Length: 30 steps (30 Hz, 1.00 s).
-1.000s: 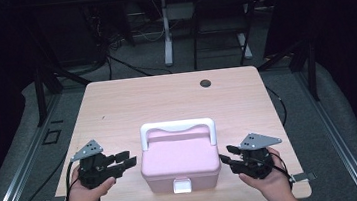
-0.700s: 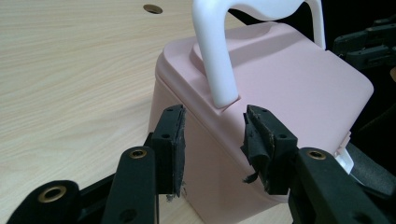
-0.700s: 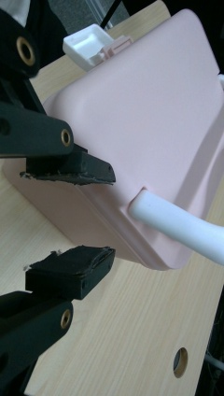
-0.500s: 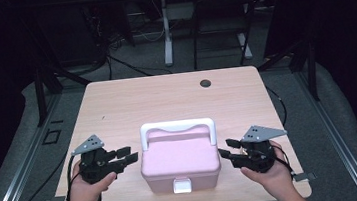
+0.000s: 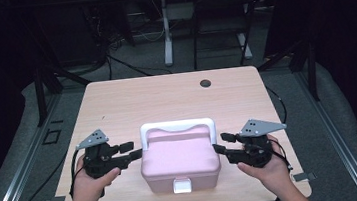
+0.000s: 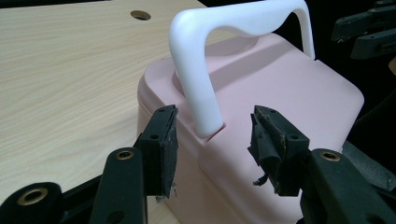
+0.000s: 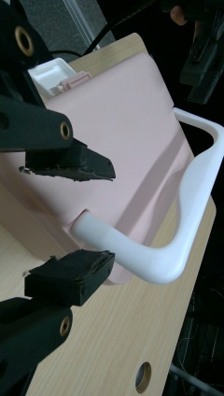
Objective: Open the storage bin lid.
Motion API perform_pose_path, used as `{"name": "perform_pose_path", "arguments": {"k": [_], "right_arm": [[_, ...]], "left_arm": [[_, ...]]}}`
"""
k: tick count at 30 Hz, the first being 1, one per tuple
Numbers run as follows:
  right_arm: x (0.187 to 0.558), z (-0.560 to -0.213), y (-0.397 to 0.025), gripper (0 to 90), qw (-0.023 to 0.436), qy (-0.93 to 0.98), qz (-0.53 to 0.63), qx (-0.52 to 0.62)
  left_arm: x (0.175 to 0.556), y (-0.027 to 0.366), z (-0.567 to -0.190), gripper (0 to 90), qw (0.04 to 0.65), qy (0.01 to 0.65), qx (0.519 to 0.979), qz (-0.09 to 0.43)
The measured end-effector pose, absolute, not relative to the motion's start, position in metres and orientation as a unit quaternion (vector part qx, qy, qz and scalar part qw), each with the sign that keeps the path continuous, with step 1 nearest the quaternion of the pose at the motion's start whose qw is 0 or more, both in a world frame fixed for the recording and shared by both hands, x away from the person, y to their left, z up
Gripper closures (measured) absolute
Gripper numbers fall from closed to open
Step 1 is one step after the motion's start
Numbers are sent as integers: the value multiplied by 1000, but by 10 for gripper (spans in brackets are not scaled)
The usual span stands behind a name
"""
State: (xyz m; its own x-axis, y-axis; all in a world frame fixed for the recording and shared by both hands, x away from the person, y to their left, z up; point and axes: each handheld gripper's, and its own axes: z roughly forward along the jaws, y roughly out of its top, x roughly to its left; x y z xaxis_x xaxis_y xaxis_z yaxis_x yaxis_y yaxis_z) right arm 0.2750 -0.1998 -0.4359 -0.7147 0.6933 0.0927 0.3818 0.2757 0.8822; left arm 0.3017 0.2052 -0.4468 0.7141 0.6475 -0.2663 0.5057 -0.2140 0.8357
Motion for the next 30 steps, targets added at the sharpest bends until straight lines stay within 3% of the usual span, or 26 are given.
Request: {"name": "perform_pose_path", "arguments": {"k": [21,30], "right_arm": [[304,-448,-190,474,149,774,488,374],[307,-455,-189,610,138,781,489,363]], "left_arm": [[326,190,-458,506,497,387,774,57],[328,187,-458,675,508,373,775,52]]}}
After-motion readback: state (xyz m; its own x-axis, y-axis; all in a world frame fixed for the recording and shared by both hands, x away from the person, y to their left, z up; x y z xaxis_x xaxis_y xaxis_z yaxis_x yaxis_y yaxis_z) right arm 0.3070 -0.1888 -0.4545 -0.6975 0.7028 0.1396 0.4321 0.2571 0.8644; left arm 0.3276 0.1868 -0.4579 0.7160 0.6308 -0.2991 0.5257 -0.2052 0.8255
